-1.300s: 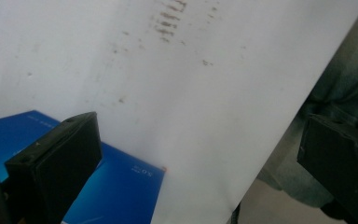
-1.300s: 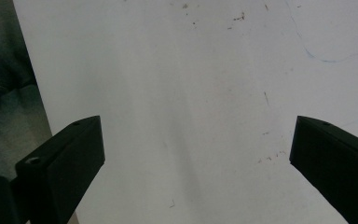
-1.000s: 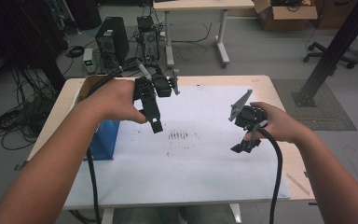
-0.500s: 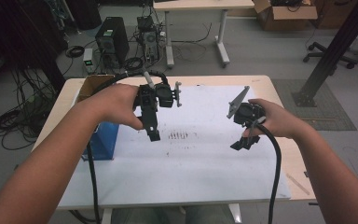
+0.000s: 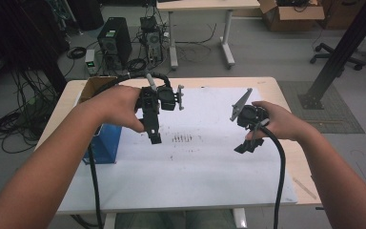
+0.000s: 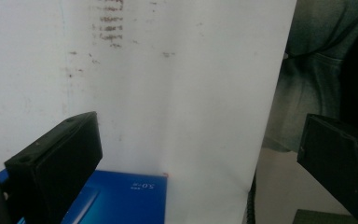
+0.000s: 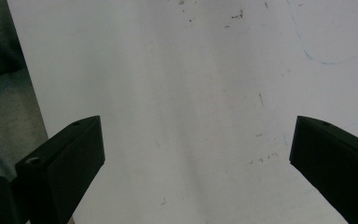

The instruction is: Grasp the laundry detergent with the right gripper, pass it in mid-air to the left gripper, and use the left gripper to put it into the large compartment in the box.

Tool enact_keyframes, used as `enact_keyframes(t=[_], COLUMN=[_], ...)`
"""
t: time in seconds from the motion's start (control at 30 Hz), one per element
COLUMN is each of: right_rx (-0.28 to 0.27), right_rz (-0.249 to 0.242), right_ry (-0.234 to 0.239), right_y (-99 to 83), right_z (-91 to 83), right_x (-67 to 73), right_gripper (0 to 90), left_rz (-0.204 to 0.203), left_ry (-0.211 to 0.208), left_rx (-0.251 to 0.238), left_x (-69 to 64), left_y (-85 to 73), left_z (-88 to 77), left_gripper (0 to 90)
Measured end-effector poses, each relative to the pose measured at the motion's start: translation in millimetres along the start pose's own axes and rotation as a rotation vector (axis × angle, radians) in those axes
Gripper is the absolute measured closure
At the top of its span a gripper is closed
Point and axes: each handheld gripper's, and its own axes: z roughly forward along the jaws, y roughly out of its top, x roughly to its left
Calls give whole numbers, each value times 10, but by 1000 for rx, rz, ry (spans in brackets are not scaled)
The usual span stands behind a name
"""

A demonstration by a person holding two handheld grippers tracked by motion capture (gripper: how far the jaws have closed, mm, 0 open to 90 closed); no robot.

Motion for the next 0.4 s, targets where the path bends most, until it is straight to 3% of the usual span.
enact_keyframes(t=[0.4], right_rx=[-8], right_rz=[-1], right_ry=[-6], right_y=[-11], right_z=[-24], right_x=[26], right_gripper=[29], left_rz=[-7], left_ry=[7], left_rx=[7], left_x=[-32], left_y=[12], left_z=[0], left_gripper=[2])
